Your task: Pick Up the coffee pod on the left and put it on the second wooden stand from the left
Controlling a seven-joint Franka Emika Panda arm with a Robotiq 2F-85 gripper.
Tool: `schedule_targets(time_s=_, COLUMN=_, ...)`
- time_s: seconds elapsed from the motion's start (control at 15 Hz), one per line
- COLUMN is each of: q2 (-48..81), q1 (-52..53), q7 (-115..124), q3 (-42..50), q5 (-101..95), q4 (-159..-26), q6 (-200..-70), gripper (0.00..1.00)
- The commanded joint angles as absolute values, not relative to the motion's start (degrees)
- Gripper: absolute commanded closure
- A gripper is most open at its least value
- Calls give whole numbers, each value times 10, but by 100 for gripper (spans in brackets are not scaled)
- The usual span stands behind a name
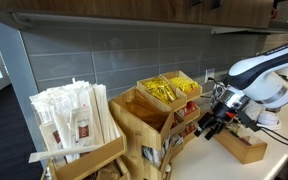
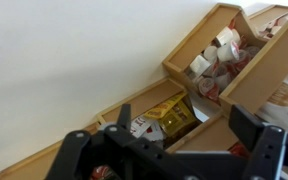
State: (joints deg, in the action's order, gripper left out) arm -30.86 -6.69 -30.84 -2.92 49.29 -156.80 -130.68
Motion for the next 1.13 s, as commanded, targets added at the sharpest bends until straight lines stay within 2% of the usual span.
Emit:
schedule_targets(time_s=0.0, q2=-398, q1=-119, q7=-330, q3=-30, q5=446, q4=-1574, q6=-1202, gripper=0)
schedule_targets(time_s=0.2, q2=-478, q1=-154, q7=-352, q3=-19, q5=406, q4=-1579, q6=-1097, gripper=0)
schedule_targets(time_s=0.27, q2=-538, q1=-144, q7=-361, q3=0, q5=395, q4=-1630, q6=-1084, gripper=0)
schedule_targets(time_s=0.4, q2=-533, q1=-188, q7=-381, q3=-1, q5=380, q4=-1576, q6=-1016, gripper=0)
schedule_targets(time_s=0.47, q2=-494, q1=-163, q7=-363, q3=-9, q5=401, q4=-1575, q6=-1058, gripper=0)
schedule_targets(time_s=0.67, q2=-534, q1=-185, q7=-371, q3=-3, q5=392, q4=-1575, q6=-1027, gripper=0)
schedule_targets(time_s=1.07, q2=-535, q1=-185, q7=-372, q3=-4, q5=392, q4=-1576, q6=-1026, gripper=0)
